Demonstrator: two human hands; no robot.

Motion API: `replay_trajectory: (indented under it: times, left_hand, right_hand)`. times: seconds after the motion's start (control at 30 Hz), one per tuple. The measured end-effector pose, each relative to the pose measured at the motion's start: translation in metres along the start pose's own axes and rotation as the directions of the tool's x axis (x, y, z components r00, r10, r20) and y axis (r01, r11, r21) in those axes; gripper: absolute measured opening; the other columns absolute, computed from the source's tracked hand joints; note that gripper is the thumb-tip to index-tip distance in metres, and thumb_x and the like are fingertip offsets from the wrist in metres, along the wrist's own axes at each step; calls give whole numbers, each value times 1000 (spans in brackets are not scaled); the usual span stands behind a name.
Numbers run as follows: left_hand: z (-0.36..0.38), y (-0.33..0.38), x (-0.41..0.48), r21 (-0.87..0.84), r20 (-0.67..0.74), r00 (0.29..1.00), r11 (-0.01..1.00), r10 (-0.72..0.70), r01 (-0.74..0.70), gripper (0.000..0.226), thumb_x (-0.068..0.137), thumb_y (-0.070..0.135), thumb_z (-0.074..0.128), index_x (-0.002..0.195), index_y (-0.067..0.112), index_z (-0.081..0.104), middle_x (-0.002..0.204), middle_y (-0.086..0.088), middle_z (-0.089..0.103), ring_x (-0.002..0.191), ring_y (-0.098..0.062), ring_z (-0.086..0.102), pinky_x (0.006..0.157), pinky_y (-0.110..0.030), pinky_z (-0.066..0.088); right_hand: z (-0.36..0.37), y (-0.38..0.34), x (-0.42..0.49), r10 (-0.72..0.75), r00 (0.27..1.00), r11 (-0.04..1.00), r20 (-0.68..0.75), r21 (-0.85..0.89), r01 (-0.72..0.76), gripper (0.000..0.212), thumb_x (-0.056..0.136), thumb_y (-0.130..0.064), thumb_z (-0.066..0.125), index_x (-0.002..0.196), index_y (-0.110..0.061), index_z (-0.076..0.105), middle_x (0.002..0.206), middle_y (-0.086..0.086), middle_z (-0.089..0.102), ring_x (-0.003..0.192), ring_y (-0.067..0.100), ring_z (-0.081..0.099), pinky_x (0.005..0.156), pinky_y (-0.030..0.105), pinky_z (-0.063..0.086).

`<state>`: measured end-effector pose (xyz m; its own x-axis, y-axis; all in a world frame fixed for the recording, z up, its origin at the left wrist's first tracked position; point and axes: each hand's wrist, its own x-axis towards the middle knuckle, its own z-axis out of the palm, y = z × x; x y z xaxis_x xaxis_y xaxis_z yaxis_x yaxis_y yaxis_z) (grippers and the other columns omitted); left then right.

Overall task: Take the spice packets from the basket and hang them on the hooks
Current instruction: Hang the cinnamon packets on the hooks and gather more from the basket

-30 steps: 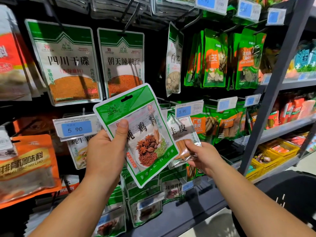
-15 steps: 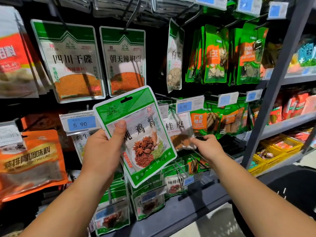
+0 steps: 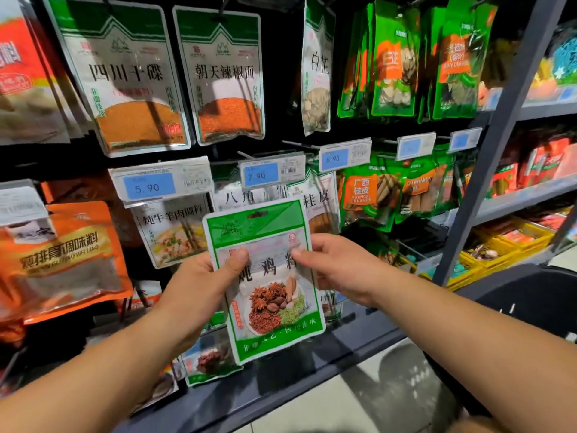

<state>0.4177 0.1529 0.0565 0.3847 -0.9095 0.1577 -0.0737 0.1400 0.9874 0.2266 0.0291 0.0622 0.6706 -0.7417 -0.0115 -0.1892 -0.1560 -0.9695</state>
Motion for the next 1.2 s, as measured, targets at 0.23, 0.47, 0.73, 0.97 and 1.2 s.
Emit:
replay_trajectory:
  times: [0.23, 0.47, 0.73, 0.97, 1.2]
  left_hand:
    - [9, -47, -15, -76, 39, 986, 983, -164, 167, 29, 102, 16, 55, 77, 5, 64, 48, 4, 62, 39, -3, 54, 43, -13, 41]
    - [13, -134, -33, -76, 20, 958, 955, -287, 287, 92, 63, 72, 83, 98, -10, 57, 90, -9, 54, 78, -28, 46, 68, -41, 36]
    - [25, -178, -51, -34, 31, 905, 905, -424, 425, 33, 102, 30, 61, 74, 13, 61, 69, 2, 69, 65, -17, 68, 59, -27, 55]
    - [26, -218, -54, 9, 2, 851, 851, -526, 526, 24, 97, 39, 66, 89, 19, 76, 93, 5, 78, 97, -25, 72, 73, -35, 53]
    - [23, -235, -34, -2, -36, 854, 855, -519, 519, 34, 99, 39, 64, 96, 5, 69, 93, -2, 78, 92, -30, 75, 73, -37, 61]
  right_hand:
    - [1, 41, -9, 108, 991, 994, 82, -9, -108, 15, 103, -25, 59, 110, -18, 72, 75, -8, 66, 59, 5, 58, 66, 32, 47]
    - [2, 114, -14, 338, 935, 940, 111, -81, -330, 32, 96, -35, 68, 118, -12, 69, 90, 10, 58, 72, 22, 46, 74, 38, 46]
    - [16, 168, -24, 454, 883, 891, 116, -56, -451, 19, 106, -26, 56, 116, -15, 67, 56, -18, 61, 49, -2, 55, 66, 24, 50]
    - [28, 216, -23, 538, 842, 838, 29, -125, -531, 19, 100, -35, 64, 102, -17, 72, 76, -2, 66, 66, 13, 57, 73, 35, 54]
    - [31, 226, 4, 435, 898, 890, -70, -117, -441, 59, 76, -57, 73, 95, -2, 64, 82, 9, 62, 78, 26, 59, 77, 48, 51]
